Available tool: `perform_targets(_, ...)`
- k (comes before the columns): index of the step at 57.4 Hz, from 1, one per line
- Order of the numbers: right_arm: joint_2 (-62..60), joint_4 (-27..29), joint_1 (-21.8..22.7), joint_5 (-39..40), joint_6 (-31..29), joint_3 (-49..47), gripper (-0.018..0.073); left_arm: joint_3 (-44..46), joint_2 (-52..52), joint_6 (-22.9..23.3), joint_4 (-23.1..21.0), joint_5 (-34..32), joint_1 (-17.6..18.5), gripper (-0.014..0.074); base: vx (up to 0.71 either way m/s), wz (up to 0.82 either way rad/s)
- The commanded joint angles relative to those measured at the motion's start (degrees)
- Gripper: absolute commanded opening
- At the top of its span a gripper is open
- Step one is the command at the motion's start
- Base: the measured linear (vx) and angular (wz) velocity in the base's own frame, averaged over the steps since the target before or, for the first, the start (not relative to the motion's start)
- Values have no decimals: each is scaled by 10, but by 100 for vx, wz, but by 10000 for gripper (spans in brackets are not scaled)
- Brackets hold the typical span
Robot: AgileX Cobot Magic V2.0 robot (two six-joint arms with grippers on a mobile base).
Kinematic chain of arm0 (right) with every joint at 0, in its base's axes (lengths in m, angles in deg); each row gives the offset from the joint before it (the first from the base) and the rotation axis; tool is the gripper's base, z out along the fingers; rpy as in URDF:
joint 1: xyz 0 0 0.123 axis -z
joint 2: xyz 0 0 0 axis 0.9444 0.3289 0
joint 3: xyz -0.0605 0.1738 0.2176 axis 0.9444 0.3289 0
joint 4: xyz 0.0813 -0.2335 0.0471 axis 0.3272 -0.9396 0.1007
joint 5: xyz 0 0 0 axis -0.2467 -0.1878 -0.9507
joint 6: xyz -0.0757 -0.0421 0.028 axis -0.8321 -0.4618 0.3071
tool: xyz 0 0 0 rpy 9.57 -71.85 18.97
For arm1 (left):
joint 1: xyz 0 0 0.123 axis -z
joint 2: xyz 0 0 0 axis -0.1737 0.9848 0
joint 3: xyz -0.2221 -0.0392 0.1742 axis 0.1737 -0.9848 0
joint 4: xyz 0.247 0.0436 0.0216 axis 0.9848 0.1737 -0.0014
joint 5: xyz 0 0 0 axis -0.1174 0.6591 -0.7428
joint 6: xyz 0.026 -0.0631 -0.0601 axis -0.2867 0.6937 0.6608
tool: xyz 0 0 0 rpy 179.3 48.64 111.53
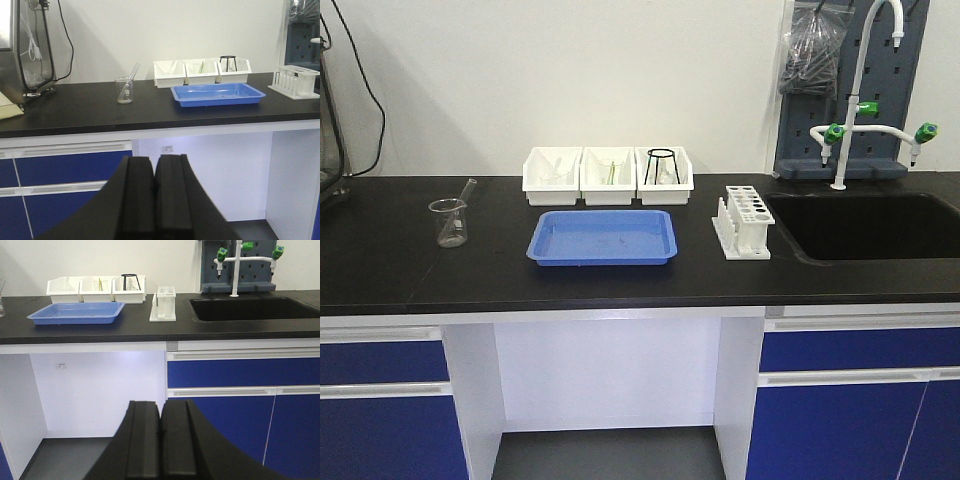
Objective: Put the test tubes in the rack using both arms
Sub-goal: 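Drive the base forward toward the bench with the white bins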
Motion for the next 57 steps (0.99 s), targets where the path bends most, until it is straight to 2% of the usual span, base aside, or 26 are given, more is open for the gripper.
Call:
perform_targets(1, -4, -3, -2, 51, -4, 6, -7, -15, -11, 4, -5, -45, -1, -18, 0, 0)
perform_targets(57, -4, -3, -2, 50, -4, 6, -7, -15, -11, 4, -5, -45, -1, -18, 0, 0)
